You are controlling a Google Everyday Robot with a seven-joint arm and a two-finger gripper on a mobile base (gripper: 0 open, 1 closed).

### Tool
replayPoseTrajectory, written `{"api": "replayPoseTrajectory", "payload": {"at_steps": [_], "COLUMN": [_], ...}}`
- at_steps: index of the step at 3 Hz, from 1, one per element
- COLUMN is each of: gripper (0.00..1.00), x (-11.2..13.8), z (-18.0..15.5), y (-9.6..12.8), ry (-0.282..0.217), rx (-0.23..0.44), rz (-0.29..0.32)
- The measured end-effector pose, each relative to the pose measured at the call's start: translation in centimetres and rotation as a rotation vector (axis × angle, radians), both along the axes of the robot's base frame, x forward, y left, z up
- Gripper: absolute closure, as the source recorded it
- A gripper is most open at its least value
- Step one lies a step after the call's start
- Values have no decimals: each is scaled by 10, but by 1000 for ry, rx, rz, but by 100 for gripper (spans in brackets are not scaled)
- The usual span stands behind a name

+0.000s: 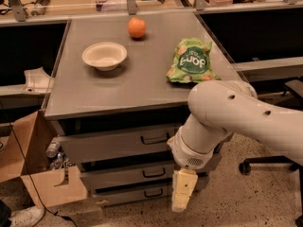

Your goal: Open top drawer

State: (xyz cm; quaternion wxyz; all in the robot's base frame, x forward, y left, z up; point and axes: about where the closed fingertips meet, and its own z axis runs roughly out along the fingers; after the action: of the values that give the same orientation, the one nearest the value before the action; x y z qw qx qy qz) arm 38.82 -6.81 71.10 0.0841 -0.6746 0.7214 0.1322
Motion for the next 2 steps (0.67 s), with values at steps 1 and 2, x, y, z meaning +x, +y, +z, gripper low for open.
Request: {"api": "replayPoseTrajectory", "payload": {"at_steps": [1, 2], "gripper": [0, 0], "x": [0, 37], "z": [0, 1], "y": [0, 8], "ry": [0, -50], "rx": [0, 36], "rz": [0, -49]}}
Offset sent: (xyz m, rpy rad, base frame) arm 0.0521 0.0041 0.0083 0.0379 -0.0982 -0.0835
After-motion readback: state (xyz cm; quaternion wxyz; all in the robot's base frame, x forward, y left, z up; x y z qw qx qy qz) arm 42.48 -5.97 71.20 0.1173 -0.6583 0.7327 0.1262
